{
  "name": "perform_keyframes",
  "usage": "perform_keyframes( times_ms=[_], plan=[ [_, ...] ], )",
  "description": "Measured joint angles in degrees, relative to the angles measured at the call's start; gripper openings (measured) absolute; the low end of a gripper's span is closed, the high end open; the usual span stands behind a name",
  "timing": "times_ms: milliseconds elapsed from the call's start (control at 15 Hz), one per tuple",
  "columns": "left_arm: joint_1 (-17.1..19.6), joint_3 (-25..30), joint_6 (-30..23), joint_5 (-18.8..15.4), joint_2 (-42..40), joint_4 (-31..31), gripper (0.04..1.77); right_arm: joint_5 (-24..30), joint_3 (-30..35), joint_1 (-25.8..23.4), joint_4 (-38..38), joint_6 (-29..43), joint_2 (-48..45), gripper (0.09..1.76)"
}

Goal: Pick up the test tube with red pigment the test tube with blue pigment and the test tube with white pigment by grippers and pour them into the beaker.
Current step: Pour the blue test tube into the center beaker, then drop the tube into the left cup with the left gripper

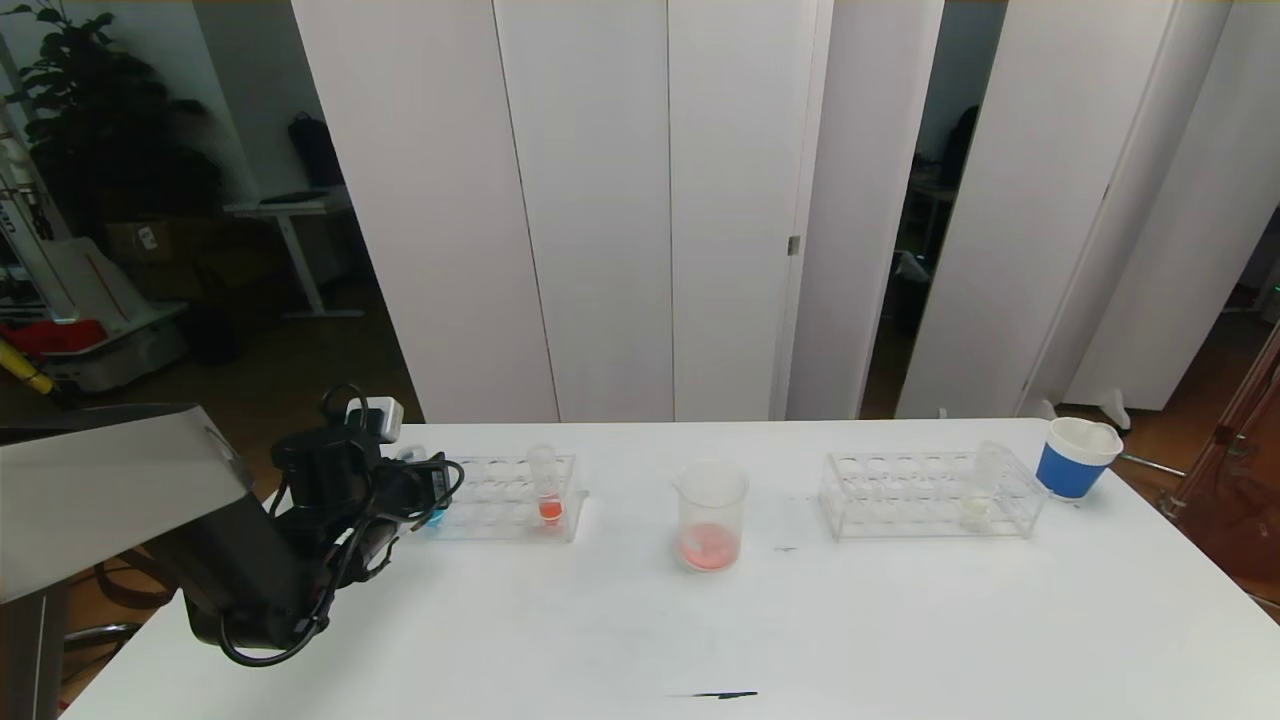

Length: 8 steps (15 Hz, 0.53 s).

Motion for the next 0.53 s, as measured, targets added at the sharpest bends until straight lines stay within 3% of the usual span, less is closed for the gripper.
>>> perform_keyframes(
  times_ms=[333,533],
  plan=[
    [0.0,0.2,0.0,0.1,-1.9,0.3,0.58,0.0,0.0,0.0,0.0,0.0,0.0,1.75],
    [-0.2,0.3,-0.1,0.0,-4.0,3.8,0.58,0.0,0.0,0.0,0.0,0.0,0.0,1.75]
  ],
)
